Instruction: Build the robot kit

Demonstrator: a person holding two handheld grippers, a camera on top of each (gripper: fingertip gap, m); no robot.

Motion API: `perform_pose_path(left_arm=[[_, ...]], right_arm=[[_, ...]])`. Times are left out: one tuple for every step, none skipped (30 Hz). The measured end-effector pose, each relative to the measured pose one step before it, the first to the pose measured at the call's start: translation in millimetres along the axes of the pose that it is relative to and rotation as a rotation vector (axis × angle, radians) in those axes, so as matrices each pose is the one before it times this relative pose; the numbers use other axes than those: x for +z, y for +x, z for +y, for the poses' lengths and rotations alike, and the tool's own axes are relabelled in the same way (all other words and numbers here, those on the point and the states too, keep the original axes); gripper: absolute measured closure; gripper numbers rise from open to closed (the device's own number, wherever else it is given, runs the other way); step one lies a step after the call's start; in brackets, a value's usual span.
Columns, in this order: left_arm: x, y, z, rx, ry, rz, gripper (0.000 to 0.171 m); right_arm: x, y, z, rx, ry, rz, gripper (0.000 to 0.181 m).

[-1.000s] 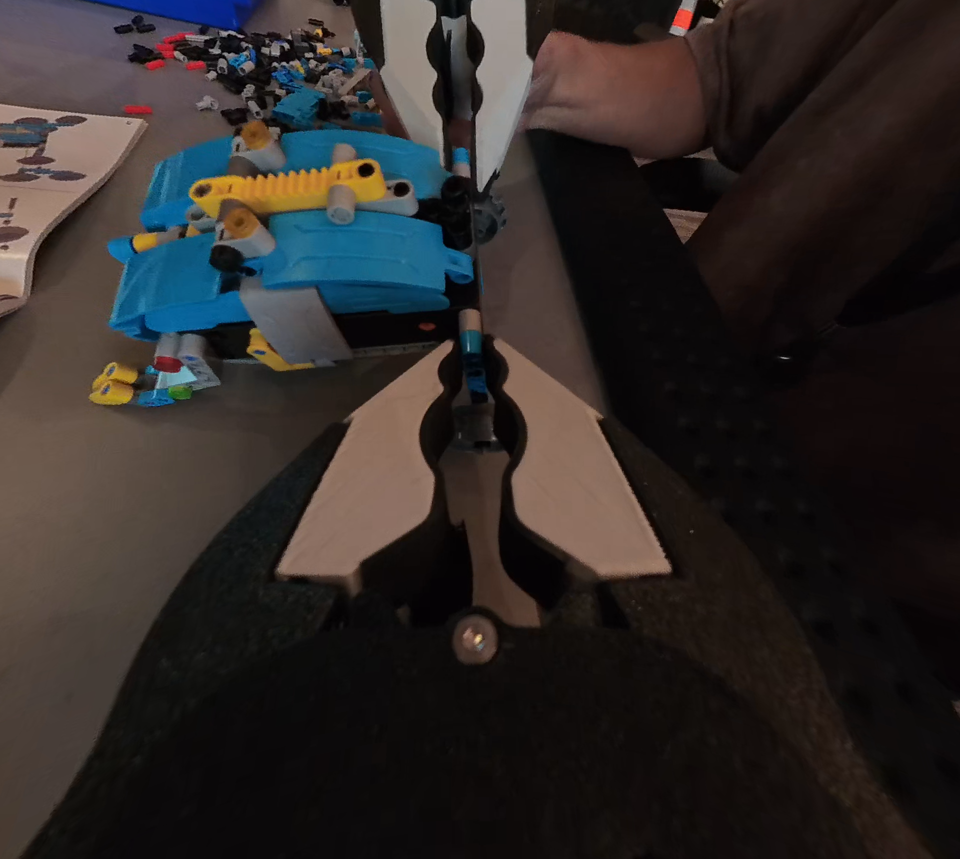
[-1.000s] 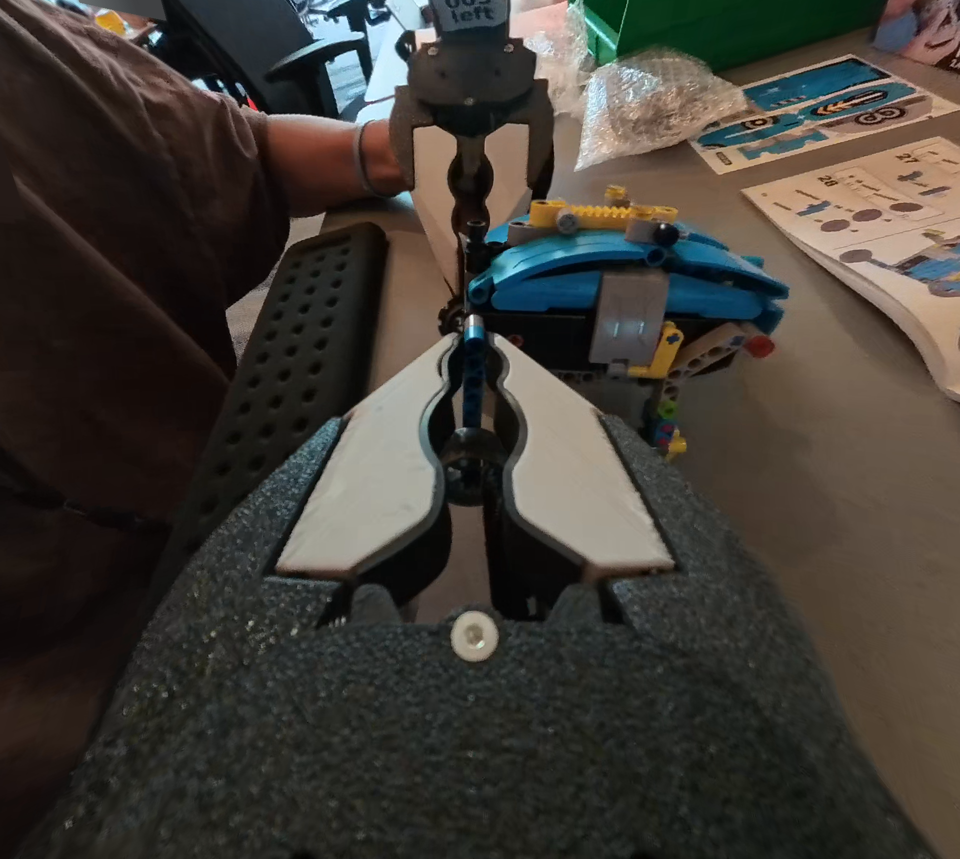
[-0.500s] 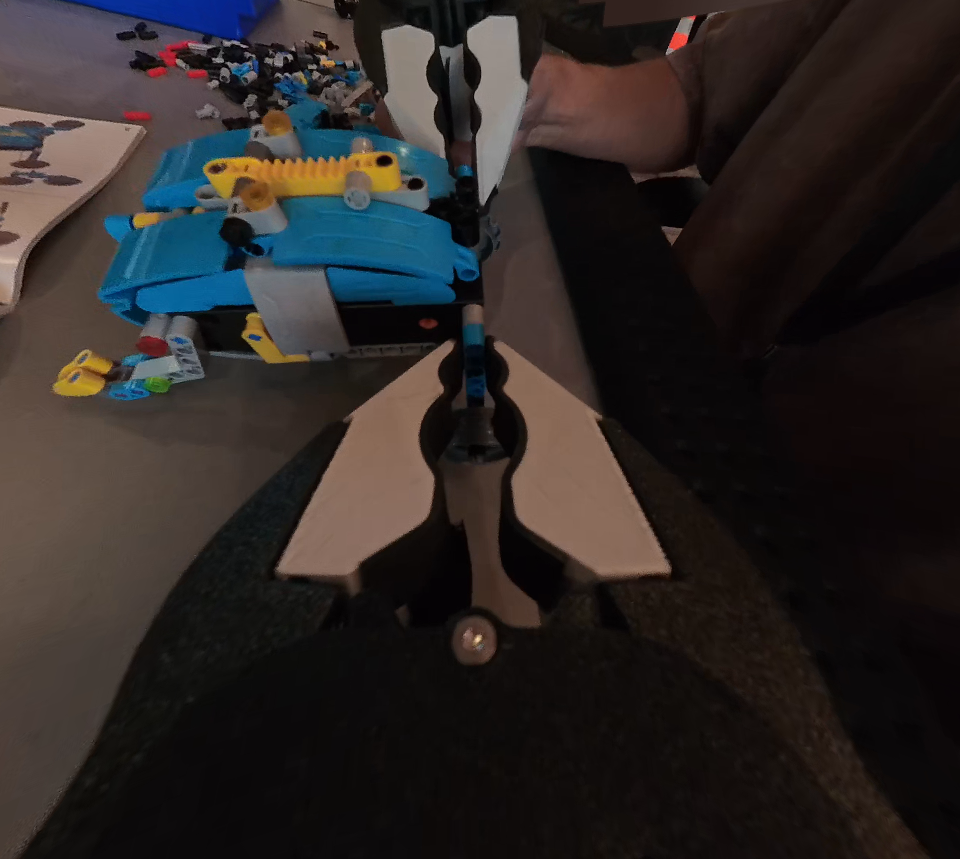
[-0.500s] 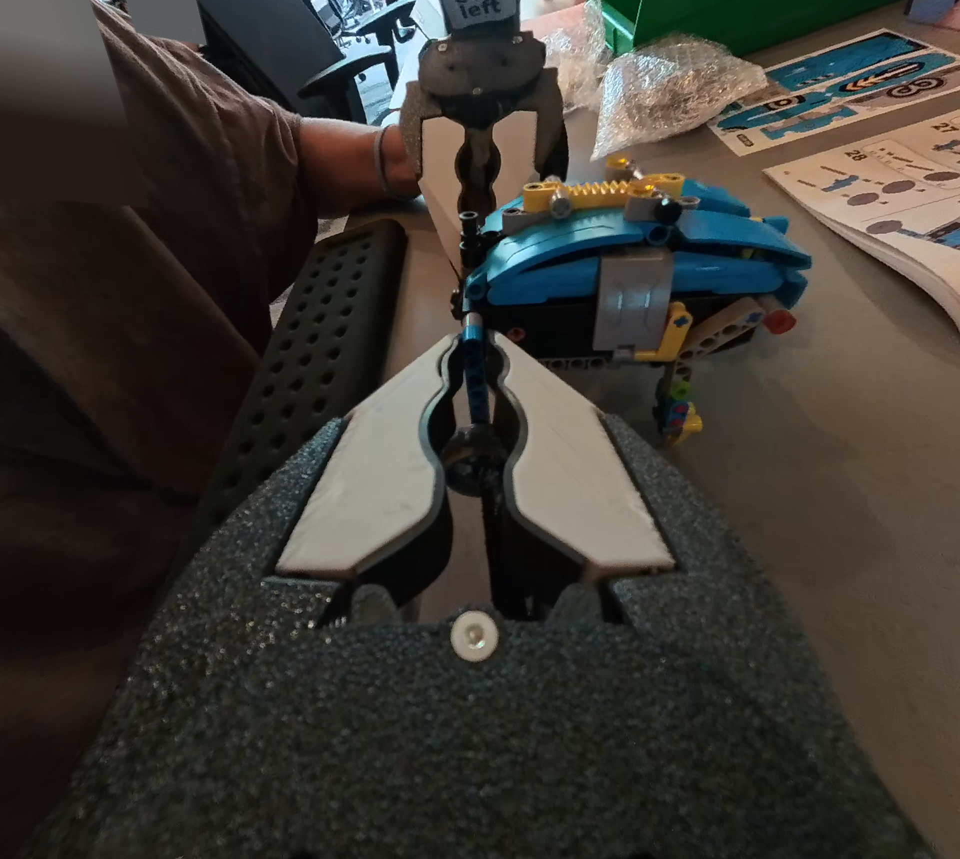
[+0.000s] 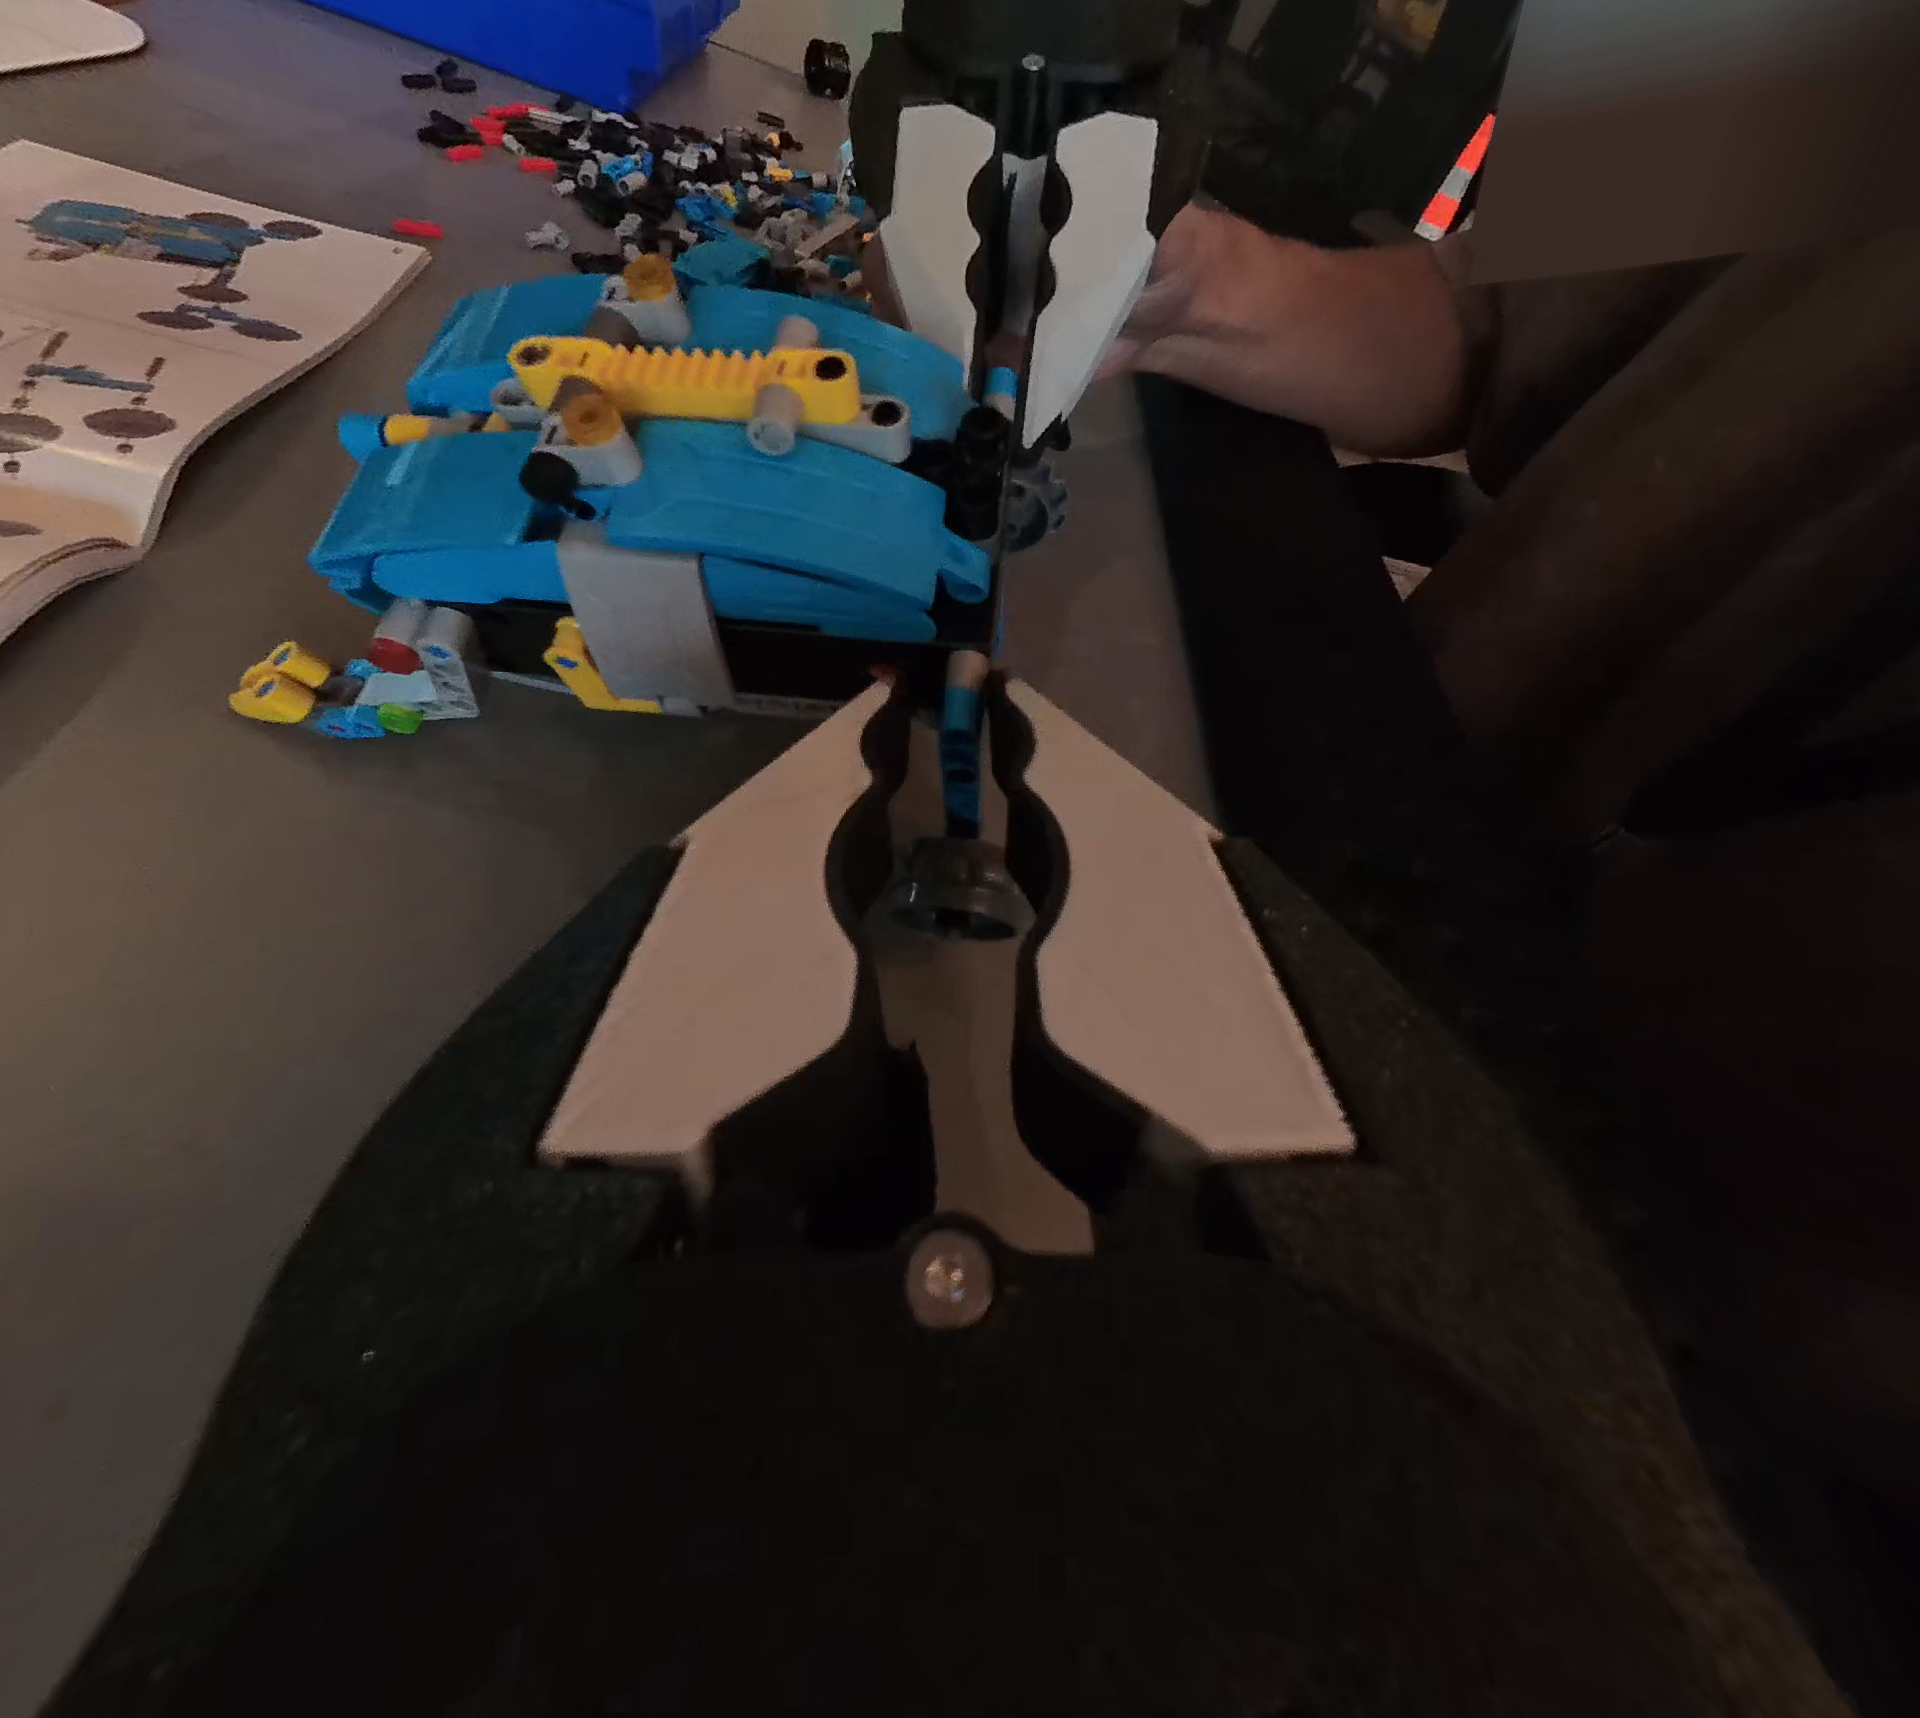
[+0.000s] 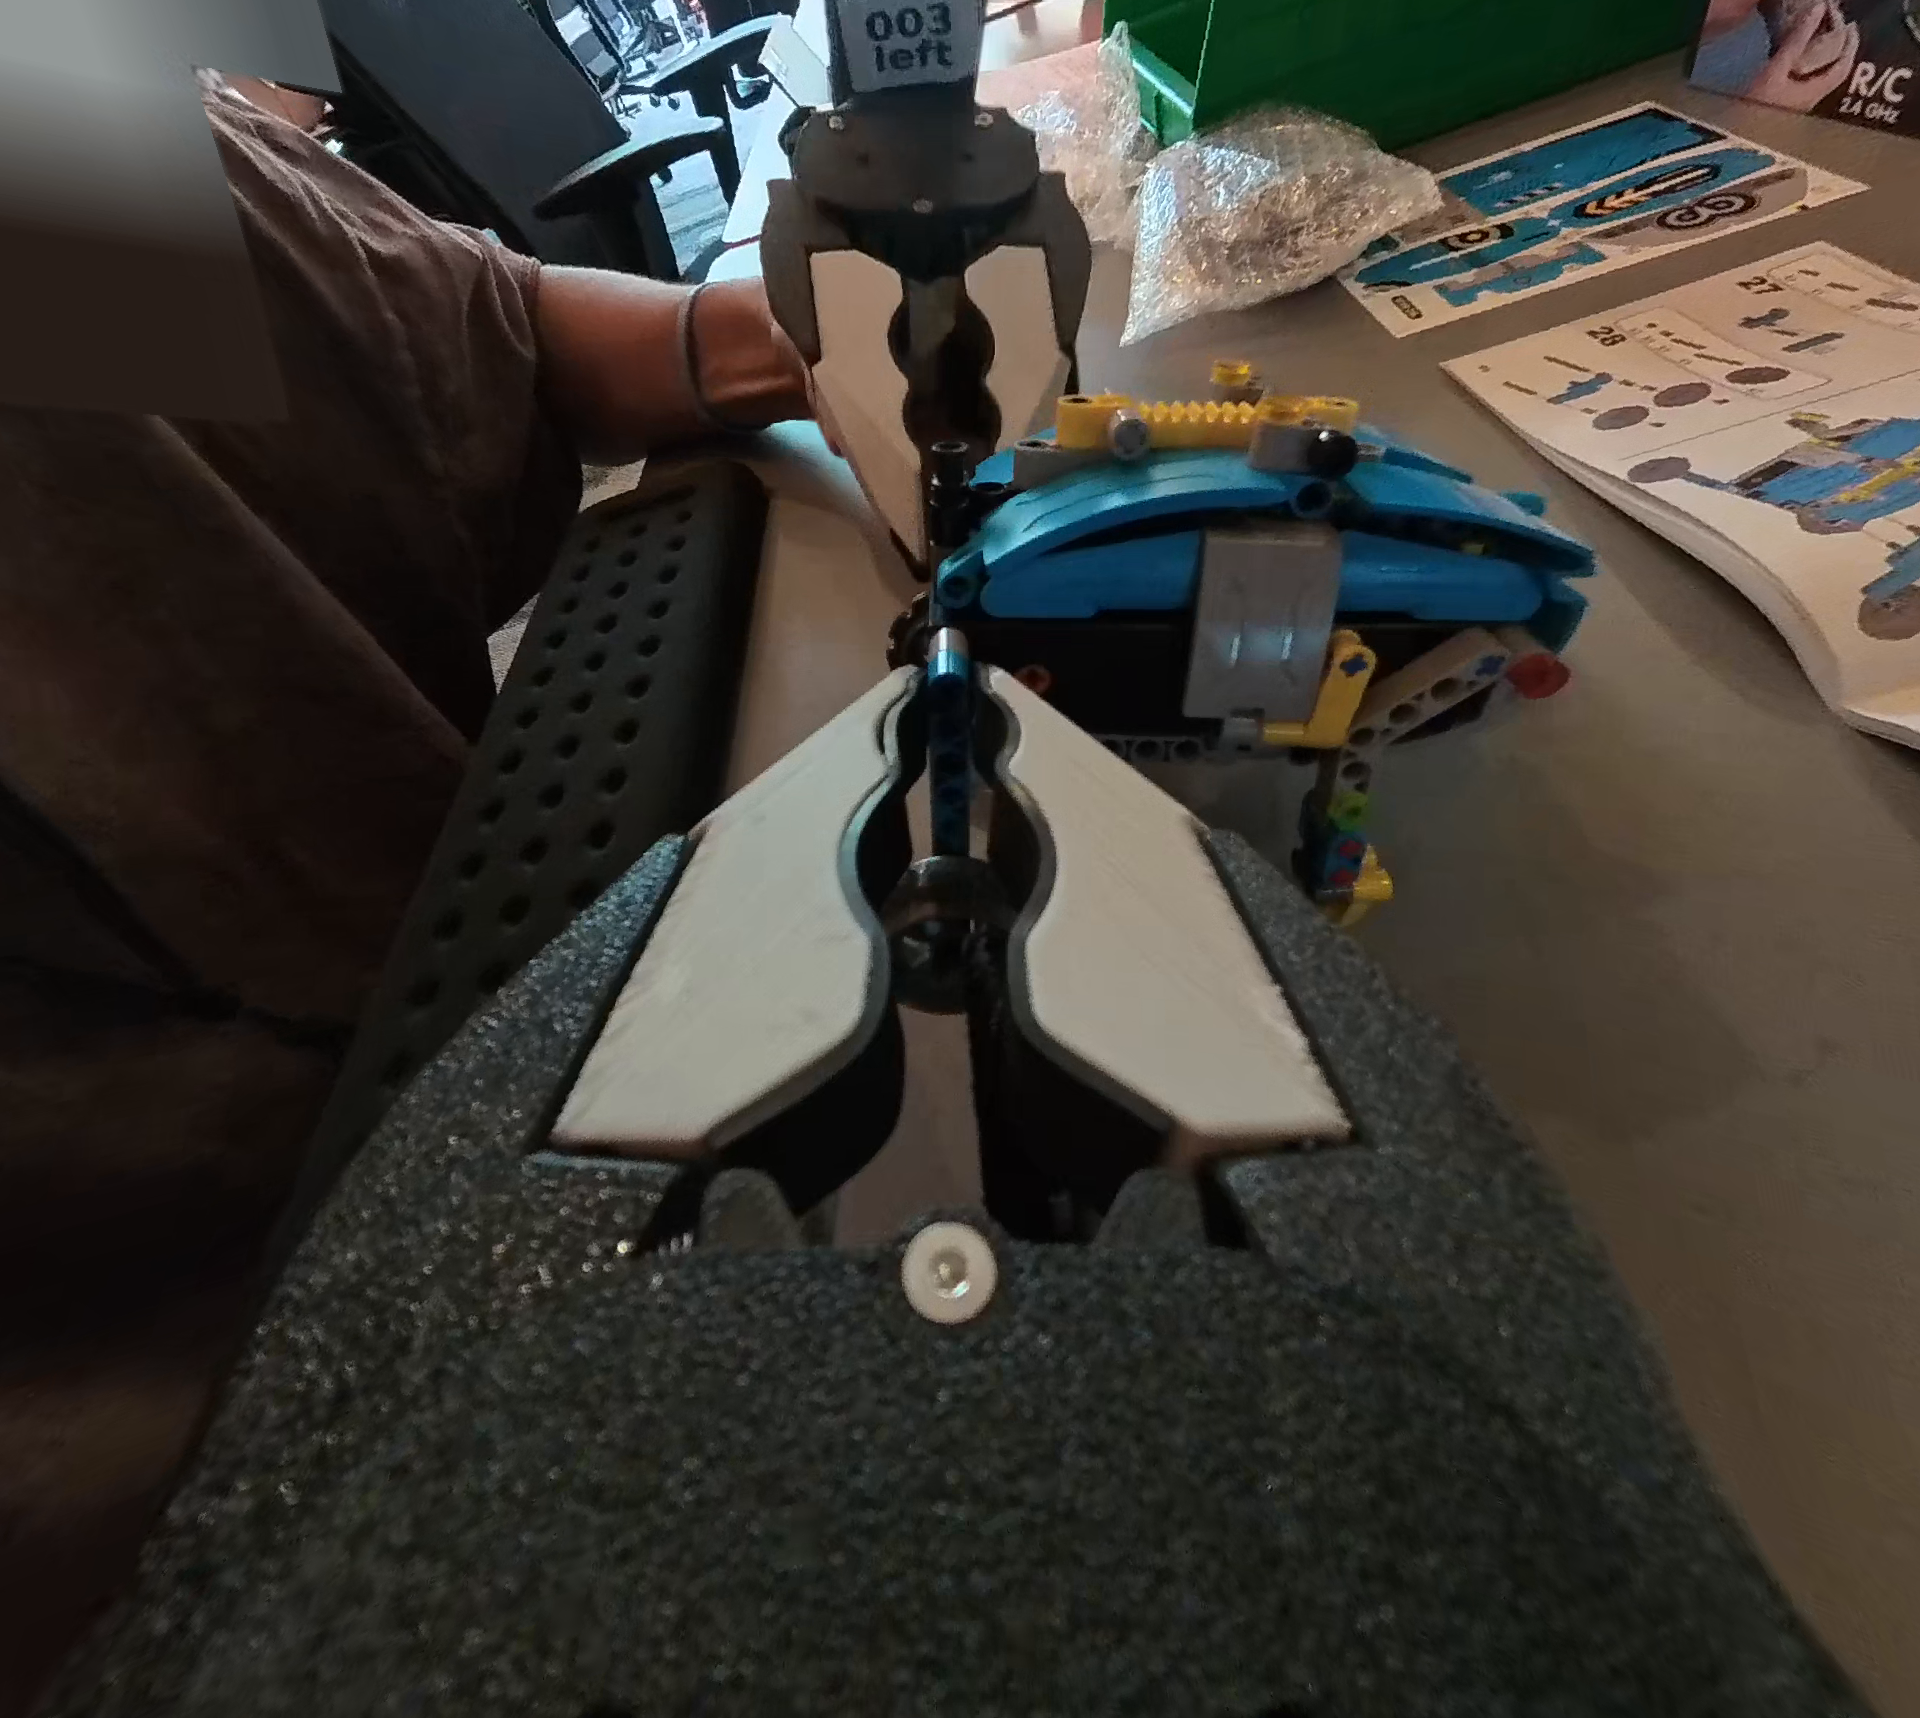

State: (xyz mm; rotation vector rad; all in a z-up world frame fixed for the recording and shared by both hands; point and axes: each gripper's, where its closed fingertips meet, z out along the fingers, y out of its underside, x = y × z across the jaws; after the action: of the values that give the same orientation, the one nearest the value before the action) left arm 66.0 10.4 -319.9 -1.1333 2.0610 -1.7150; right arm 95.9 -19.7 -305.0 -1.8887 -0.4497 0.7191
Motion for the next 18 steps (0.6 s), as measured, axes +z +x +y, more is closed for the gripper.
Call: perform_pose_path(left_arm=[[-0.09,1.43,0.70,0.0135,-0.00331,0.0033,0.160],[-0.19,3.26,0.61,0.0236,-0.00157,0.0112,0.165],[0.26,3.66,0.48,0.0169,0.00305,0.0143,0.165],[0.34,2.05,0.17,0.0082,0.00320,0.0073,0.165],[-0.11,1.42,0.06,0.0077,-0.00036,0.0056,0.165],[-0.21,1.33,0.18,0.0157,-0.00300,-0.0002,0.165],[-0.42,1.86,0.45,0.0227,-0.00637,-0.0013,0.165],[-0.71,1.53,0.44,0.0152,-0.00521,-0.0007,0.165],[-0.73,0.95,0.18,0.0054,0.00074,0.0003,0.165],[-0.21,1.03,0.07,-0.0006,0.00230,0.0046,0.165],[0.24,0.32,-0.12,0.0039,0.00065,-0.0007,0.165],[0.06,0.60,-0.05,0.0051,-0.00119,0.0016,0.165],[-0.07,0.20,-0.11,0.0007,0.00220,0.0008,0.165],[-0.13,0.20,-0.11,-0.0004,0.00302,0.0012,0.165],[0.07,0.51,0.08,0.0003,0.00097,0.0035,0.165],[-0.06,0.21,-0.18,0.0044,0.00004,-0.0012,0.165],[0.18,0.61,0.13,0.0059,-0.00276,0.0008,0.165],[0.28,0.50,-0.16,0.0040,0.00023,-0.0010,0.165]], right_arm=[[-0.07,-0.35,-0.03,0.0009,-0.0001,-0.0035,0.174],[-0.25,-1.11,0.39,-0.0028,-0.0009,-0.0073,0.174],[-0.96,-0.85,0.72,-0.0023,-0.0015,-0.0095,0.174],[-0.44,-2.01,0.98,0.0086,0.0007,-0.0189,0.174],[-0.07,-1.41,1.37,0.0031,-0.0001,-0.0153,0.174],[0.11,-1.44,1.14,-0.0101,-0.0046,-0.0065,0.174],[0.15,-1.03,1.25,-0.0186,-0.0083,-0.0019,0.174],[0.78,-1.91,0.52,-0.0008,-0.0060,-0.0096,0.174],[0.89,-0.55,0.17,-0.0044,-0.0002,0.0016,0.174],[0.38,-1.32,0.80,-0.0037,-0.0018,-0.0047,0.174],[-0.25,-0.30,0.24,-0.0084,-0.0019,0.0027,0.174],[-0.34,0.01,0.37,-0.0054,-0.0019,0.0009,0.174],[0.08,-0.71,0.21,0.0042,0.0013,-0.0068,0.174],[-0.11,0.66,-0.25,-0.0048,0.0038,0.0061,0.174],[0.18,-1.21,1.05,0.0023,-0.0033,-0.0083,0.174],[-0.12,0.37,-0.14,-0.0007,0.0032,0.0019,0.175],[-0.12,-0.41,0.23,-0.0031,-0.0022,-0.0007,0.175],[-0.23,-0.72,0.54,-0.0018,-0.0022,-0.0033,0.174]])
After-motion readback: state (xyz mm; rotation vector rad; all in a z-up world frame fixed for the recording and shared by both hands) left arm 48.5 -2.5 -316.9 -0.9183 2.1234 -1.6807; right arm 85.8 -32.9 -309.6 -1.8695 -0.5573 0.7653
